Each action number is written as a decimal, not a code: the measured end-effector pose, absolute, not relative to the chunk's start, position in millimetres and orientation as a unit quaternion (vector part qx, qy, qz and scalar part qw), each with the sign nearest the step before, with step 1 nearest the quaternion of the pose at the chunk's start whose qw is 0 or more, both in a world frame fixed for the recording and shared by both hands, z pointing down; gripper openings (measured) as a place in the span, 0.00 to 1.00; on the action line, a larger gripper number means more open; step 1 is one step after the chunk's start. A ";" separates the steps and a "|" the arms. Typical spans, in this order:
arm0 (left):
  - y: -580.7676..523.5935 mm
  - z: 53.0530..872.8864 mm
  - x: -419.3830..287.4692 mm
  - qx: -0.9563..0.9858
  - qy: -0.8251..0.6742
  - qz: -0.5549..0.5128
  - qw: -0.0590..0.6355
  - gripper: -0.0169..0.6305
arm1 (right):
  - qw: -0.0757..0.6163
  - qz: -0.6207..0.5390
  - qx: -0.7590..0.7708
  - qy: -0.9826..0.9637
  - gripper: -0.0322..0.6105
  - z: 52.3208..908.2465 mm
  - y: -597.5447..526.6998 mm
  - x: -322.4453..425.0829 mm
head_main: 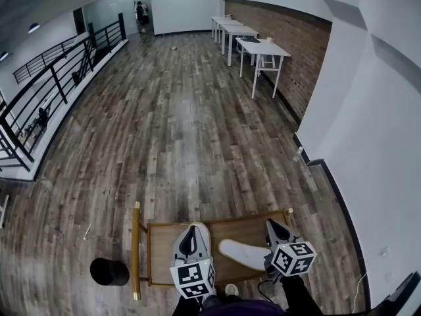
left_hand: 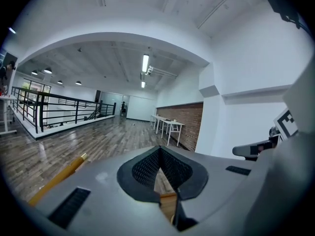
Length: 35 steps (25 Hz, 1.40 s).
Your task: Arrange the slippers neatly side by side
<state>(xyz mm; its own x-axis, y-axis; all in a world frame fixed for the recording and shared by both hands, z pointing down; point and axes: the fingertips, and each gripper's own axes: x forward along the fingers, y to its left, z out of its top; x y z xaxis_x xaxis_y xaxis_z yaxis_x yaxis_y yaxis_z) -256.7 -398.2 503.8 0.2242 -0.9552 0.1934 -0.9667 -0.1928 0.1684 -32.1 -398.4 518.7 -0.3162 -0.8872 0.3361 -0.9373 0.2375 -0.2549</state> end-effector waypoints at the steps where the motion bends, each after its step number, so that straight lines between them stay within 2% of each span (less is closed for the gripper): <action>1: -397.5 504.7 -257.0 0.772 -0.622 0.023 0.128 0.01 | 0.070 0.214 0.577 -0.785 0.05 524.6 -394.9 -27.1; 5: -397.2 506.9 -257.9 0.771 -0.622 0.024 0.132 0.01 | 0.127 0.286 0.541 -0.781 0.05 567.5 -372.5 -16.3; 10: -396.1 509.3 -259.3 0.772 -0.621 0.027 0.136 0.01 | 0.106 0.473 0.546 -0.683 0.05 629.6 -330.6 -0.9; 12: -395.6 511.0 -260.2 0.771 -0.621 0.027 0.139 0.01 | 0.104 0.524 0.556 -0.637 0.12 650.6 -311.6 6.8; 16: -395.2 514.4 -261.4 0.770 -0.622 0.028 0.143 0.01 | 0.017 0.643 0.558 -0.525 0.20 683.3 -286.0 14.7; 19: -394.8 516.5 -260.6 0.771 -0.620 0.030 0.144 0.01 | -0.053 0.710 0.548 -0.439 0.22 702.4 -277.0 13.2; 23: -394.3 514.9 -263.2 0.771 -0.620 0.033 0.141 0.01 | -0.100 0.752 0.537 -0.369 0.23 717.9 -277.1 4.4; 35: -394.9 520.3 -283.2 0.758 -0.635 0.040 0.142 0.01 | -0.112 0.779 0.557 -0.265 0.22 751.6 -289.1 -5.9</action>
